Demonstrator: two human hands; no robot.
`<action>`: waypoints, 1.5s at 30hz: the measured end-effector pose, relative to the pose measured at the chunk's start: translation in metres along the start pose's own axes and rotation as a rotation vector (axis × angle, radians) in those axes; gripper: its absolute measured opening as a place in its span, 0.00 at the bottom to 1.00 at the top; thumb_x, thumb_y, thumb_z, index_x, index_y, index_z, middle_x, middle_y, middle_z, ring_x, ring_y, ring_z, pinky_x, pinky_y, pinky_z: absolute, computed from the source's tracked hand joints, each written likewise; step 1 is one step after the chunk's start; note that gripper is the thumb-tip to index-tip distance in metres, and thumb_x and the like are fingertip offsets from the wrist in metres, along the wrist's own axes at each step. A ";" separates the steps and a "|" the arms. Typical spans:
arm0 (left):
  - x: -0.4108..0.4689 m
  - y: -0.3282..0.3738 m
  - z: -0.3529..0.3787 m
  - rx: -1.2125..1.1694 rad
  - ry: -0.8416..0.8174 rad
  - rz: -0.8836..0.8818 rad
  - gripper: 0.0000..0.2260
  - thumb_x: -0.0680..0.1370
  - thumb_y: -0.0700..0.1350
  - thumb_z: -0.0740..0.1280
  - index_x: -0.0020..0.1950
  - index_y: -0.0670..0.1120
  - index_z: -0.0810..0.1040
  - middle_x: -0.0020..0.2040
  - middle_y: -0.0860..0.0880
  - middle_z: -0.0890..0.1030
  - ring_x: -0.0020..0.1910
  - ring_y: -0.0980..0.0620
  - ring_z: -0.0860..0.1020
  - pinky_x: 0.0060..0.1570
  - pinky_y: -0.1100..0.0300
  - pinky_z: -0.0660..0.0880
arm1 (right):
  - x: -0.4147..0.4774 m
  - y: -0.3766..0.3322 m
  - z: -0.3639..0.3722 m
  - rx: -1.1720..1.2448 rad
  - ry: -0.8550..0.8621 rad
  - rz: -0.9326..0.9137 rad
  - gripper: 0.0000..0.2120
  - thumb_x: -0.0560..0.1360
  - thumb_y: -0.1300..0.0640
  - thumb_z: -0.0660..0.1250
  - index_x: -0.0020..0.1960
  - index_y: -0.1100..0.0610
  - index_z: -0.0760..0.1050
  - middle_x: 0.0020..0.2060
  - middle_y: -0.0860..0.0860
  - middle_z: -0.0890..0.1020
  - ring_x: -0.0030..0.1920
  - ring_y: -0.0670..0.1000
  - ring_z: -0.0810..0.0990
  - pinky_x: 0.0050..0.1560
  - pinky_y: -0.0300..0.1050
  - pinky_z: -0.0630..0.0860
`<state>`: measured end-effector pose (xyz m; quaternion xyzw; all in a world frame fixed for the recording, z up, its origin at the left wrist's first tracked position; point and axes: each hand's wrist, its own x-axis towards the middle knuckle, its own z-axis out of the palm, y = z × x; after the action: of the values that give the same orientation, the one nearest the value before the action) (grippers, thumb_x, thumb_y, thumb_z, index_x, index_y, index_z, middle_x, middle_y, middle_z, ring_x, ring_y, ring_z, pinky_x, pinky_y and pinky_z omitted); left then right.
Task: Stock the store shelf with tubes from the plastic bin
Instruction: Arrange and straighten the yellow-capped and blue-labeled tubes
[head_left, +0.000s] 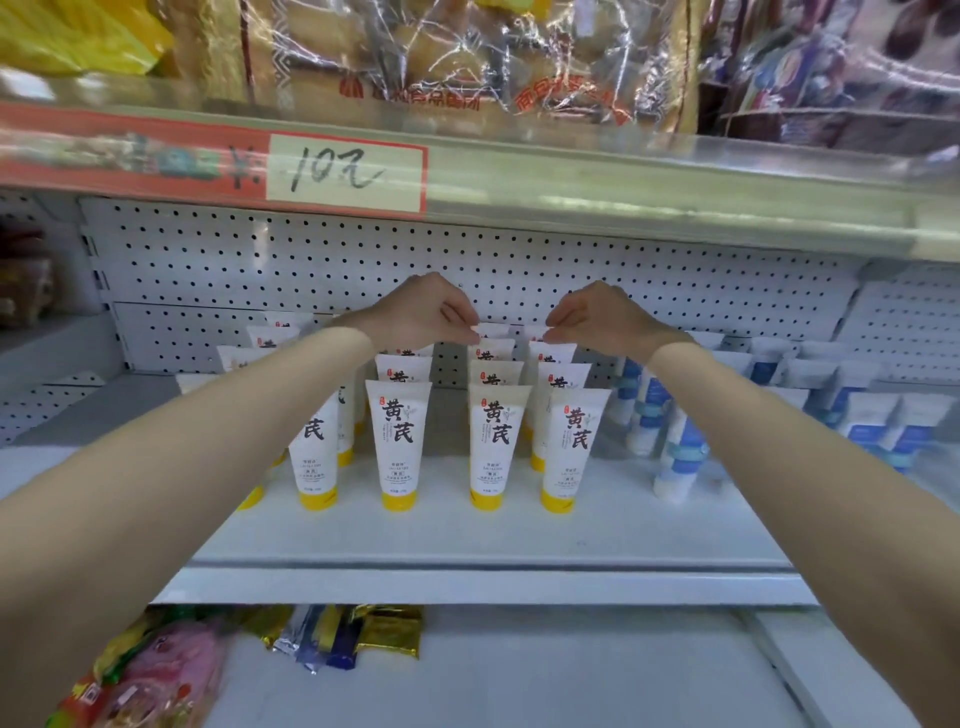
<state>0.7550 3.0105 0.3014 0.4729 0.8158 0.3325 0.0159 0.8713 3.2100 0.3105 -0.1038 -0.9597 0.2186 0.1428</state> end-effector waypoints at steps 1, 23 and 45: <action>-0.003 0.006 0.005 -0.001 -0.007 -0.004 0.12 0.71 0.44 0.73 0.53 0.42 0.81 0.48 0.49 0.82 0.47 0.55 0.80 0.52 0.65 0.75 | -0.007 0.003 -0.002 -0.022 -0.006 0.004 0.14 0.73 0.55 0.71 0.57 0.59 0.79 0.54 0.54 0.82 0.52 0.49 0.78 0.54 0.37 0.71; -0.034 0.041 0.061 0.196 -0.091 -0.142 0.13 0.71 0.44 0.73 0.54 0.44 0.80 0.49 0.49 0.79 0.50 0.52 0.75 0.43 0.66 0.66 | -0.062 0.036 0.019 0.092 -0.157 0.018 0.22 0.68 0.59 0.75 0.61 0.58 0.76 0.52 0.49 0.78 0.53 0.48 0.75 0.54 0.40 0.71; -0.039 0.040 0.061 0.075 -0.076 -0.164 0.07 0.71 0.41 0.73 0.48 0.45 0.81 0.43 0.50 0.80 0.46 0.52 0.78 0.39 0.67 0.71 | -0.067 0.033 0.022 0.212 -0.158 0.057 0.20 0.70 0.65 0.72 0.61 0.62 0.75 0.50 0.54 0.79 0.47 0.52 0.81 0.48 0.41 0.78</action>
<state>0.8272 3.0255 0.2650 0.4172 0.8624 0.2812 0.0561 0.9311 3.2128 0.2613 -0.0980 -0.9361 0.3302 0.0706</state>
